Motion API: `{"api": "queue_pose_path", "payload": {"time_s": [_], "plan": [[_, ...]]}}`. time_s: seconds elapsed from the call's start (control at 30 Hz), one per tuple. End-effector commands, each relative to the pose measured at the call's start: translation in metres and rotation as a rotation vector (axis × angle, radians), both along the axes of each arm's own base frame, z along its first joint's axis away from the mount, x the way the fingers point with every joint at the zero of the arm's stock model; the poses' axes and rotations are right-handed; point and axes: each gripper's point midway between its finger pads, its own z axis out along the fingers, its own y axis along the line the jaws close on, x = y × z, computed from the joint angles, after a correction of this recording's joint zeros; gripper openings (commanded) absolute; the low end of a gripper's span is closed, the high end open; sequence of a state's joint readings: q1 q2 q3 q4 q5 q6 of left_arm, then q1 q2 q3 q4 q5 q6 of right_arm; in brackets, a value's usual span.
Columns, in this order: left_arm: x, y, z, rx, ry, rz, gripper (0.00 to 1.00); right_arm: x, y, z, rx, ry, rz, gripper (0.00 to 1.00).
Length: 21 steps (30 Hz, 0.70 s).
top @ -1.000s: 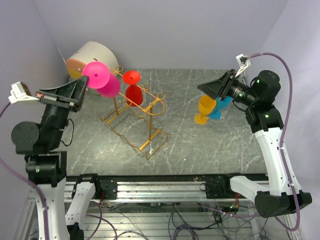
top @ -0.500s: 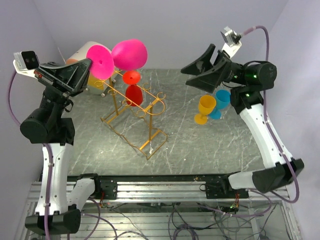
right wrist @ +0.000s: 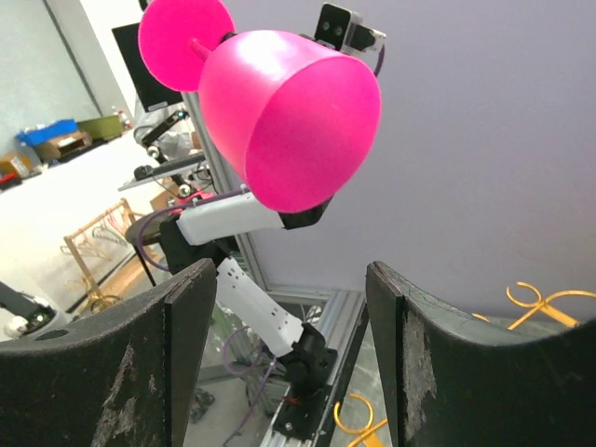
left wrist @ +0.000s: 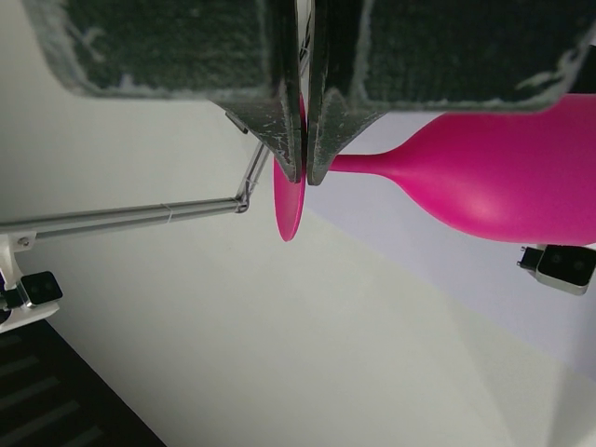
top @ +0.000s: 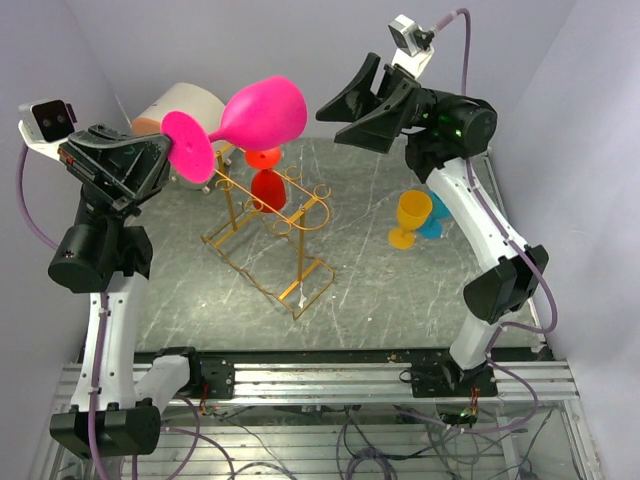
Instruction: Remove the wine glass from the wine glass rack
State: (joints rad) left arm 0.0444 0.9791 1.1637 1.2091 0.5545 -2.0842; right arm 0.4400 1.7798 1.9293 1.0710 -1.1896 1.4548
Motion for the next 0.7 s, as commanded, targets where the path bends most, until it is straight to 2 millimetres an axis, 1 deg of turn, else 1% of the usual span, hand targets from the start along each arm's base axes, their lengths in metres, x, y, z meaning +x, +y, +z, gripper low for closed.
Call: {"api": "queue_pose_path", "payload": {"time_s": [0.0, 0.03, 0.07, 0.17, 0.3, 0.47, 0.57, 0.6, 0.67], "plan": [[-0.019, -0.002, 0.001, 0.013, -0.06, -0.018, 0.07, -0.021, 0.007, 0.021, 0.045, -0.098, -0.003, 0.65], [-0.019, -0.002, 0.0, 0.015, -0.056, -0.016, 0.07, -0.021, 0.008, 0.022, 0.049, -0.102, -0.008, 0.65], [-0.017, -0.003, -0.002, 0.017, -0.052, -0.011, 0.07, -0.029, 0.013, 0.024, 0.055, -0.108, 0.011, 0.65], [-0.012, -0.003, -0.008, 0.019, -0.031, -0.004, 0.07, -0.037, 0.02, 0.027, 0.066, -0.115, 0.031, 0.64], [-0.007, -0.003, -0.013, 0.018, -0.013, -0.004, 0.07, -0.042, 0.03, 0.028, 0.077, -0.116, 0.058, 0.64], [-0.005, -0.004, -0.016, 0.026, -0.004, -0.002, 0.07, -0.049, 0.04, 0.028, 0.088, -0.111, 0.094, 0.62], [-0.003, -0.004, -0.017, 0.024, 0.001, 0.001, 0.07, -0.056, 0.046, 0.028, 0.09, -0.109, 0.126, 0.58], [-0.003, -0.003, -0.018, 0.023, 0.002, 0.001, 0.07, -0.058, 0.048, 0.026, 0.087, -0.109, 0.133, 0.55], [-0.002, -0.003, -0.019, 0.024, 0.002, 0.002, 0.07, -0.058, 0.05, 0.024, 0.082, -0.107, 0.137, 0.44]]}}
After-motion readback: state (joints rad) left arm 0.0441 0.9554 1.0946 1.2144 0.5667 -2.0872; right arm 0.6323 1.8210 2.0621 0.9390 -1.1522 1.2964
